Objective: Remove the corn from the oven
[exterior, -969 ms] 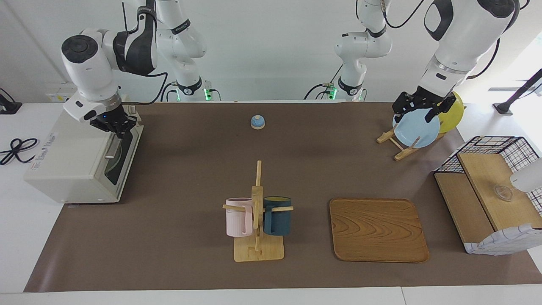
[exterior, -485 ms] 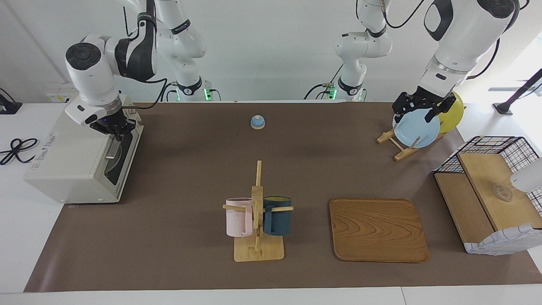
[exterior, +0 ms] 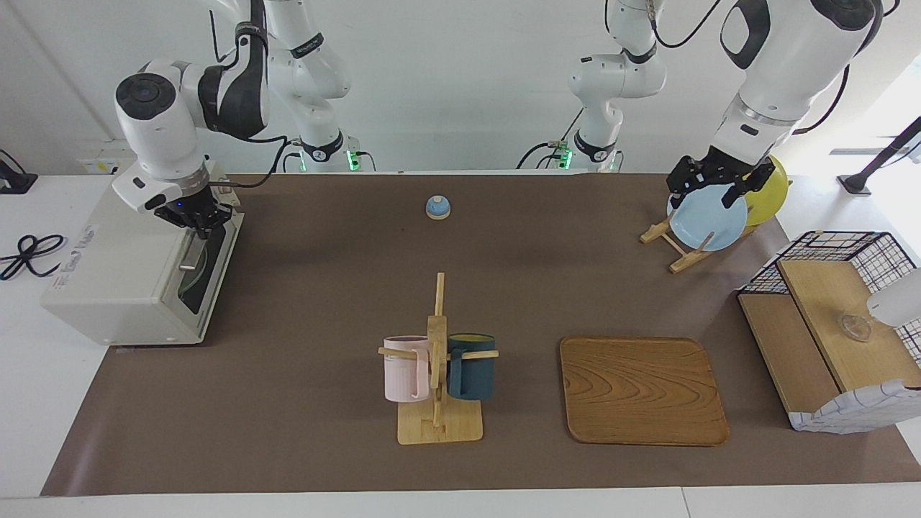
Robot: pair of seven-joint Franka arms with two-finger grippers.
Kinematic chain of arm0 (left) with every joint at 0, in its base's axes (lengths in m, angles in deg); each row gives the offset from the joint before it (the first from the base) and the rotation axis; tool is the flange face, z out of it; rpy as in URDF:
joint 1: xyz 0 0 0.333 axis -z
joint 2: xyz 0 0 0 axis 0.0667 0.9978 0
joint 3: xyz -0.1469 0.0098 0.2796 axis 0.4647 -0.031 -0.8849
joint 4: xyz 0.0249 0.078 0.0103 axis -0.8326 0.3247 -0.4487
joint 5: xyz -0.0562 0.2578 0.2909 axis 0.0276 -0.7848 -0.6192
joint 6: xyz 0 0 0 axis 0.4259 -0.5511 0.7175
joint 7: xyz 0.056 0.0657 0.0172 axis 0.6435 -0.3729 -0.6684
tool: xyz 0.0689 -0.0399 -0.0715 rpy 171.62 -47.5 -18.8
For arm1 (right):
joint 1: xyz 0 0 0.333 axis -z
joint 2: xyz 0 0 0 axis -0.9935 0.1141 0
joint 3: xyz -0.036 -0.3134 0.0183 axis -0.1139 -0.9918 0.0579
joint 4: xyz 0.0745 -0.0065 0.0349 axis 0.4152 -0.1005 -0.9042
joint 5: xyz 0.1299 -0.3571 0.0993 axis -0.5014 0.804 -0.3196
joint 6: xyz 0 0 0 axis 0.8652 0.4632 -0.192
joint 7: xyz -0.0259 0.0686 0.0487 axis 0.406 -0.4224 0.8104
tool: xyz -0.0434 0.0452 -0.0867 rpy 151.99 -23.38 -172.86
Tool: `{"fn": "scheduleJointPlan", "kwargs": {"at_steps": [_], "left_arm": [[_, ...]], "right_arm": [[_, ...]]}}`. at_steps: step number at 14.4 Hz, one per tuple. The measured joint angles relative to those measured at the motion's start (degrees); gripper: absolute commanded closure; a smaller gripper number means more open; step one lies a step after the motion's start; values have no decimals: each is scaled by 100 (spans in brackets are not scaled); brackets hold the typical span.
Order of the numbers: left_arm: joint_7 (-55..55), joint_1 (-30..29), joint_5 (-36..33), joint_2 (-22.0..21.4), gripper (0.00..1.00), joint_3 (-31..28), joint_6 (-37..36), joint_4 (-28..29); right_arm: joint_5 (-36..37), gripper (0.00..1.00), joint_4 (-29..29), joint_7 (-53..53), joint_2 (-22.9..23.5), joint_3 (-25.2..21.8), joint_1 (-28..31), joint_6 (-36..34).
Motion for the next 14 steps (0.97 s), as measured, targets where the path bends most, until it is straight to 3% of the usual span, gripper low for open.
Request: {"fn": "scheduleJointPlan", "kwargs": {"at_steps": [7,14], "left_arm": [[0,0,0,-2,0,0,0,0],[0,0,0,-2,0,0,11,0]], "right_arm": [[-485,100,-101,-631,124,53,-307,51],[-767,100,-266,-1052,627,115,-661,447]]}}
